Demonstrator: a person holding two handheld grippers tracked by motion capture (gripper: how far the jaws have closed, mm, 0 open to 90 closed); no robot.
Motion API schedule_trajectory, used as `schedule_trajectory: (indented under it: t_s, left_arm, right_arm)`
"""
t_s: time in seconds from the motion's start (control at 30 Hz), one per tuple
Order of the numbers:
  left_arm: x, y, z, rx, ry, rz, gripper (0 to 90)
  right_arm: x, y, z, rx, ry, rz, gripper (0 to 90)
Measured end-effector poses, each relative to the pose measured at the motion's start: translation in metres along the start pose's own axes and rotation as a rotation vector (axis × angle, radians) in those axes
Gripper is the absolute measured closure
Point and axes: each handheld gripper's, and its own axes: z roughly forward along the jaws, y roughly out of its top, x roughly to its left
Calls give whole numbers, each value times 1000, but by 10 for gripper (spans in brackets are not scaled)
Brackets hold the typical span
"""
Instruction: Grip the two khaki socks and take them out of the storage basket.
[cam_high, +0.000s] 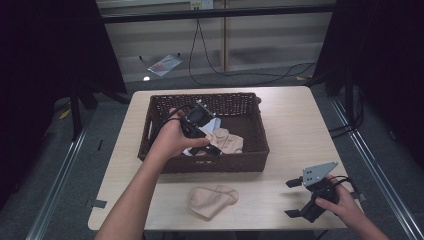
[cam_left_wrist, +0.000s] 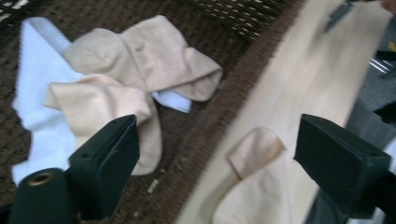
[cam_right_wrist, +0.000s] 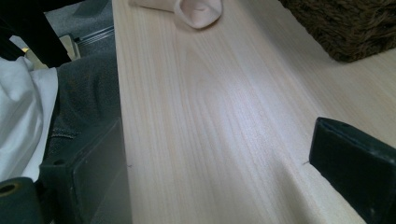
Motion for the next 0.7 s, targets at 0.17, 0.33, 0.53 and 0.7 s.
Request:
schedule_trajectory:
  t_s: [0.17,0.33,0.53,0.7]
  left_arm:
    - [15,0,9,13,26,-6,105]
    - [23,2,19,27,41,-28,108]
    - [34,3,31,42,48,-36,109]
    - [43,5,39,54,60,-40,120]
  right_arm:
    - [0,0,0,0,1,-1,31]
    - [0,0,1,4,5,-1,31]
    - [0,0,1,4,6,-2,31]
    - [0,0,1,3,6,-1,31]
